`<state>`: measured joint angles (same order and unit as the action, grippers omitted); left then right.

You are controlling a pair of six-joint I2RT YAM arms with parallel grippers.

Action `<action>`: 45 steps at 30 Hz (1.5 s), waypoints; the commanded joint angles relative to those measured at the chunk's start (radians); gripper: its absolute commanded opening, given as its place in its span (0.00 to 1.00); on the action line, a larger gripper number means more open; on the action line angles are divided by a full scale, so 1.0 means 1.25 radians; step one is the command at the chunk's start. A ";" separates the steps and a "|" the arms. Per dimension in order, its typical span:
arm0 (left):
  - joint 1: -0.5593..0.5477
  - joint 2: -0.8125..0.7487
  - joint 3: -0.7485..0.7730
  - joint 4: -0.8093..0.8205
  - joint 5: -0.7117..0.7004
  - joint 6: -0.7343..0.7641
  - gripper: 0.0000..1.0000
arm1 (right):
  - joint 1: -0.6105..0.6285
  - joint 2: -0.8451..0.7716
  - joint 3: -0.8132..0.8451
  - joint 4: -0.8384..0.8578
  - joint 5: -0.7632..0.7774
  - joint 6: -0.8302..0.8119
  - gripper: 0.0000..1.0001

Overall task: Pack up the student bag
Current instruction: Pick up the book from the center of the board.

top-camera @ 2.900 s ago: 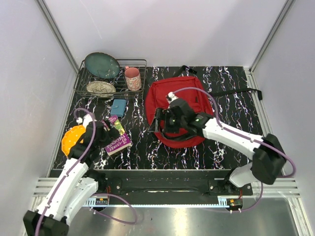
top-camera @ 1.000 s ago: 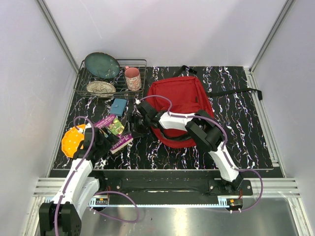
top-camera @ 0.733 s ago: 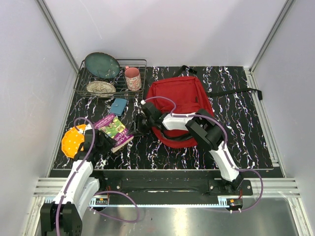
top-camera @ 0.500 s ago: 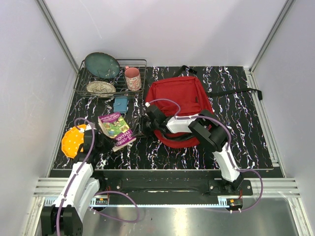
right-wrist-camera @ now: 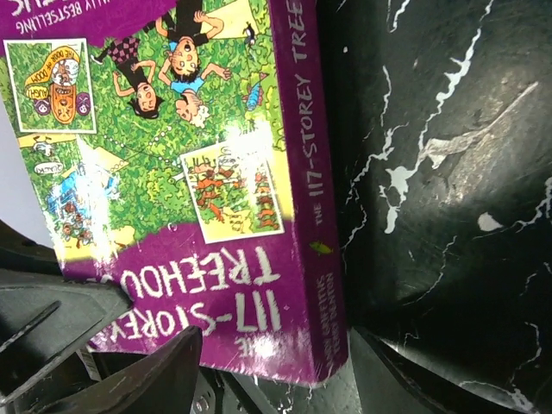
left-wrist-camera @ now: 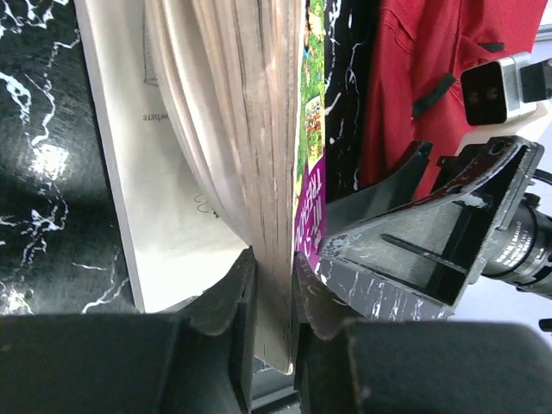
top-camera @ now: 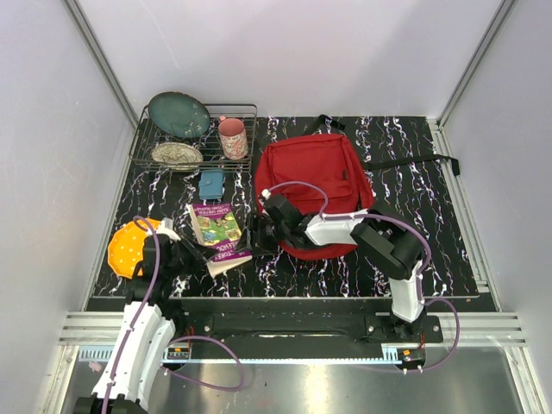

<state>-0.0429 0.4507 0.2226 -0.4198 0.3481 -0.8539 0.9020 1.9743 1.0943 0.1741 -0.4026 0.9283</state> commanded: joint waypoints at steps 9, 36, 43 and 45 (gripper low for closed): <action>-0.001 -0.006 0.187 0.078 0.142 0.098 0.00 | -0.026 -0.118 -0.014 0.099 -0.083 0.045 0.78; -0.109 0.162 0.156 0.638 0.469 -0.033 0.00 | -0.109 -0.327 -0.275 0.458 -0.021 0.229 0.79; -0.238 0.221 0.164 0.607 0.359 0.000 0.00 | -0.108 -0.372 -0.340 0.527 0.027 0.233 0.30; -0.247 0.209 0.168 0.562 0.291 0.023 0.12 | -0.109 -0.429 -0.360 0.461 0.076 0.198 0.18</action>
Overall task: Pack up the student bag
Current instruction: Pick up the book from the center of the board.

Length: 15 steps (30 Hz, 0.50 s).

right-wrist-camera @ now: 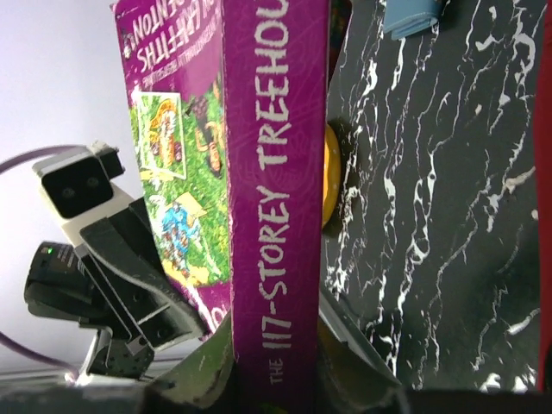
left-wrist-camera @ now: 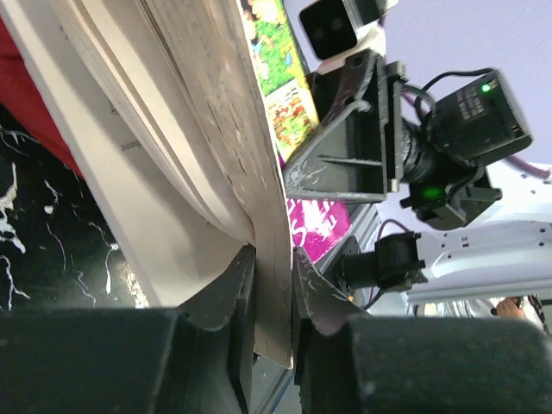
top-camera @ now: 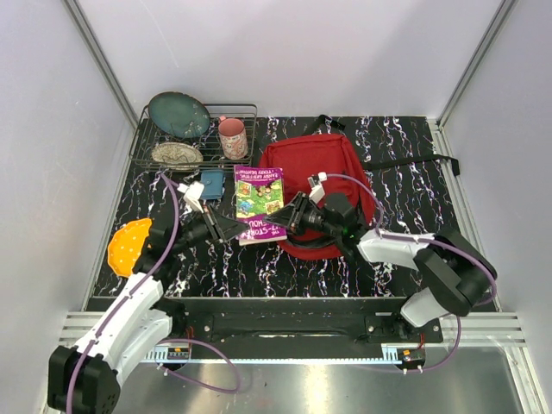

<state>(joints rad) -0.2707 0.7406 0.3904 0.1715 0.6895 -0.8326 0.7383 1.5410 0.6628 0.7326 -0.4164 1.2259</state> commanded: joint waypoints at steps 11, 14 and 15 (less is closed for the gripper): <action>-0.066 -0.056 0.112 -0.223 -0.204 0.135 0.99 | 0.022 -0.563 -0.112 -0.454 0.437 -0.183 0.00; -0.069 -0.016 0.105 -0.114 -0.157 0.091 0.99 | 0.022 -0.628 -0.117 -0.505 0.431 -0.183 0.00; -0.073 -0.001 0.107 -0.083 -0.148 0.066 0.99 | 0.022 -0.637 -0.114 -0.512 0.424 -0.179 0.00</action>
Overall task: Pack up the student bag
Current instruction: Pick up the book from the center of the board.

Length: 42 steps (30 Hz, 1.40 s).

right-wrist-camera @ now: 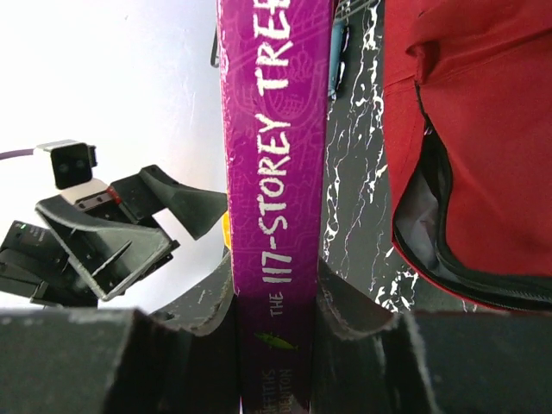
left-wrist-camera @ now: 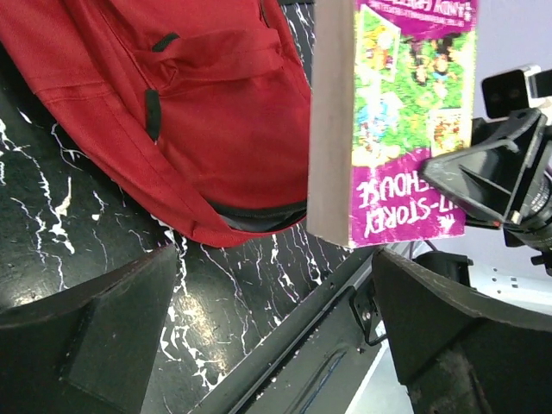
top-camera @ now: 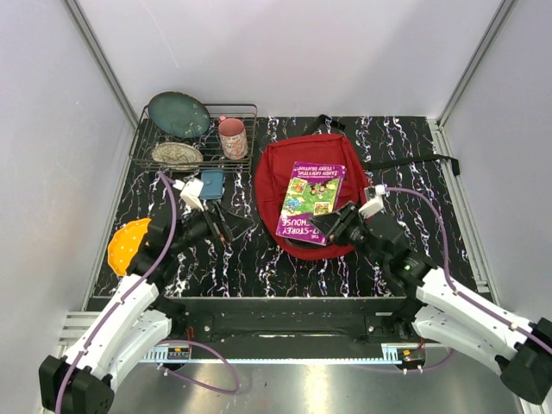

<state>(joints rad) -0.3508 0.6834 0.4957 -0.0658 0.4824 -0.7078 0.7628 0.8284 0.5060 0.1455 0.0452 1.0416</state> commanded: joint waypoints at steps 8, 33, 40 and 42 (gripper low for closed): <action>-0.113 0.246 0.129 0.392 0.088 -0.107 0.99 | 0.002 -0.069 0.020 0.015 -0.032 -0.011 0.00; -0.135 0.572 0.121 0.903 0.179 -0.337 0.99 | 0.002 -0.145 -0.118 0.324 -0.201 0.103 0.00; -0.137 0.590 0.130 0.951 0.198 -0.350 0.99 | 0.002 -0.130 -0.115 0.331 -0.229 0.101 0.00; -0.137 0.590 0.136 0.970 0.204 -0.353 0.83 | 0.002 -0.120 -0.110 0.331 -0.250 0.096 0.00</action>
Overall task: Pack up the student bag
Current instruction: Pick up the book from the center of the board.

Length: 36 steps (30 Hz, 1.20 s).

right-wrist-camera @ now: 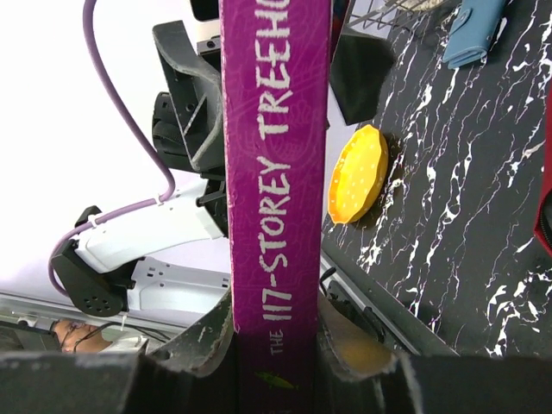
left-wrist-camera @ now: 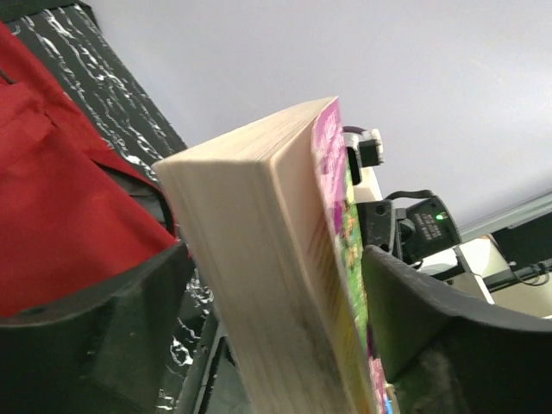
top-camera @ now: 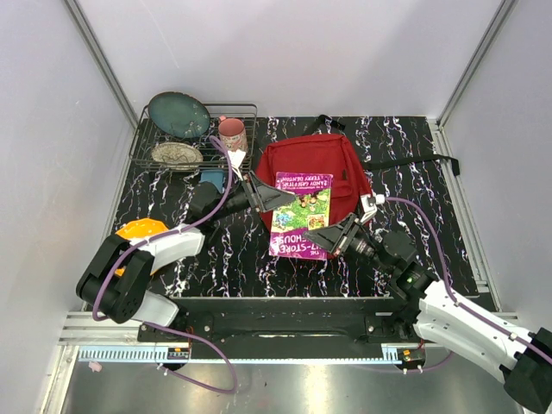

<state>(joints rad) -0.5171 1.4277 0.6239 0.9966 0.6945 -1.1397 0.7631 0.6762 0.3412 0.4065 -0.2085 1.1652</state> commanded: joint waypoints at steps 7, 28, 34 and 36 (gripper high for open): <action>-0.002 -0.005 0.053 0.124 0.053 -0.012 0.11 | 0.002 0.040 0.057 0.060 -0.071 -0.034 0.01; 0.009 -0.438 -0.033 -0.488 -0.652 0.003 0.00 | 0.002 -0.090 0.039 -0.302 0.183 0.031 0.95; 0.004 -0.429 -0.052 -0.471 -0.678 -0.056 0.00 | 0.006 0.071 0.025 -0.002 0.097 0.074 0.96; -0.001 -0.424 -0.059 -0.464 -0.682 -0.071 0.00 | 0.007 0.106 0.041 0.039 0.101 0.067 0.96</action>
<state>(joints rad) -0.5076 0.9047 0.5442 0.3019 -0.0906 -1.1389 0.7650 0.7509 0.3702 0.1761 -0.0299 1.2186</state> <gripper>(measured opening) 0.315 0.955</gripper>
